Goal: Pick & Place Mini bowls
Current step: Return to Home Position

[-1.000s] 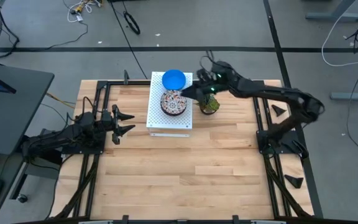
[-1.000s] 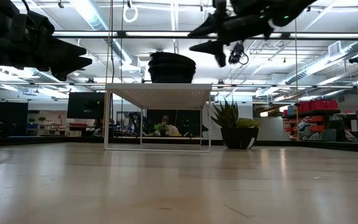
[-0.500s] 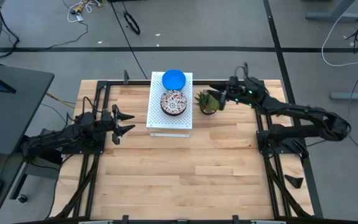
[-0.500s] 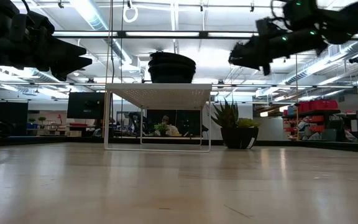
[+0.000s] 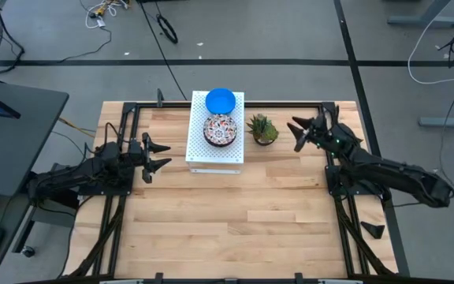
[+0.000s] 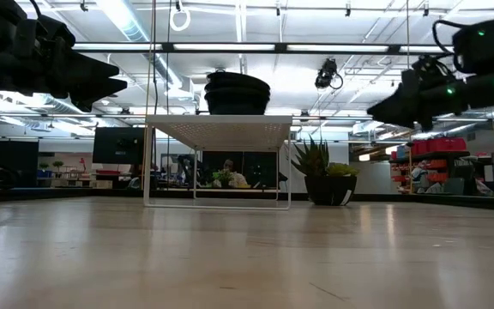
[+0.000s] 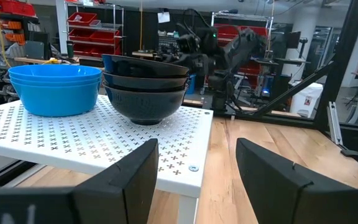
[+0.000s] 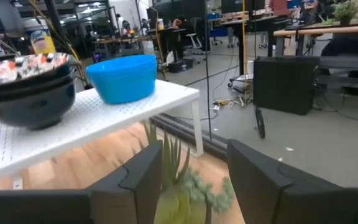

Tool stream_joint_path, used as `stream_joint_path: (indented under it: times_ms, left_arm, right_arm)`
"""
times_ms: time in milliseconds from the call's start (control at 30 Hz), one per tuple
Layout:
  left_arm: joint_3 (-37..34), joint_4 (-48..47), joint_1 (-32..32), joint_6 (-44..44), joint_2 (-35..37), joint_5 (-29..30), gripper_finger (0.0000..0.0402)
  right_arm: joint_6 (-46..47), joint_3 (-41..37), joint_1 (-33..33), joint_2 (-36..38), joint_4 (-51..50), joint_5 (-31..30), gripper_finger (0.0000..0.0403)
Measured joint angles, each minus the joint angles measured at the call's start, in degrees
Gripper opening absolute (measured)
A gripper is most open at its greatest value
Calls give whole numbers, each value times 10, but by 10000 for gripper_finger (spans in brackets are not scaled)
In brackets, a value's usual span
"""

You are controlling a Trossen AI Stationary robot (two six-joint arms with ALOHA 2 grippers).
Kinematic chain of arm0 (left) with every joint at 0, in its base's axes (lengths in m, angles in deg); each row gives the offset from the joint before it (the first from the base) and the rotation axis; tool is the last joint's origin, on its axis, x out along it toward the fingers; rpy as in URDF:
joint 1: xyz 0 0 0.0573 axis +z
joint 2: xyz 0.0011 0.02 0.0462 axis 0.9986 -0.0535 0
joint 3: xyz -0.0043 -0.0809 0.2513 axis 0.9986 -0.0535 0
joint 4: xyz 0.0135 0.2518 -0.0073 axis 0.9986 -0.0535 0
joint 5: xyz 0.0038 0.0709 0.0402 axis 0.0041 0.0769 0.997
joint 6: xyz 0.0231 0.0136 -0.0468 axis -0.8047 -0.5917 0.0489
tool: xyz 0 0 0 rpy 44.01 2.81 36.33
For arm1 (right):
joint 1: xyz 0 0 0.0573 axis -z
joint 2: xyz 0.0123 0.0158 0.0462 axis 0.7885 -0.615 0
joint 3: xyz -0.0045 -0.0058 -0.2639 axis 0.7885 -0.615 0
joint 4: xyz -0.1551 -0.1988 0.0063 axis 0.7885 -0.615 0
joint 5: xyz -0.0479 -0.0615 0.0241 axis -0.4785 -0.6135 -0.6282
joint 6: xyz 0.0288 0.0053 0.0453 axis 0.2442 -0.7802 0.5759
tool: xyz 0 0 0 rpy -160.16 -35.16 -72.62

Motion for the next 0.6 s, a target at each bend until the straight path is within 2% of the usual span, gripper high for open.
stream_joint_path:
  times_ms: [100,300,600]
  left_arm:
    - [0,0,0,0,0,0,220]
    - [0,0,0,0,0,0,220]
    - [0,0,0,0,0,0,220]
  right_arm:
    - [7,-34,1,40,-4,0,182]
    - [-4,-33,2,116,-93,0,182]
    - [-1,-32,2,219,-101,0,182]
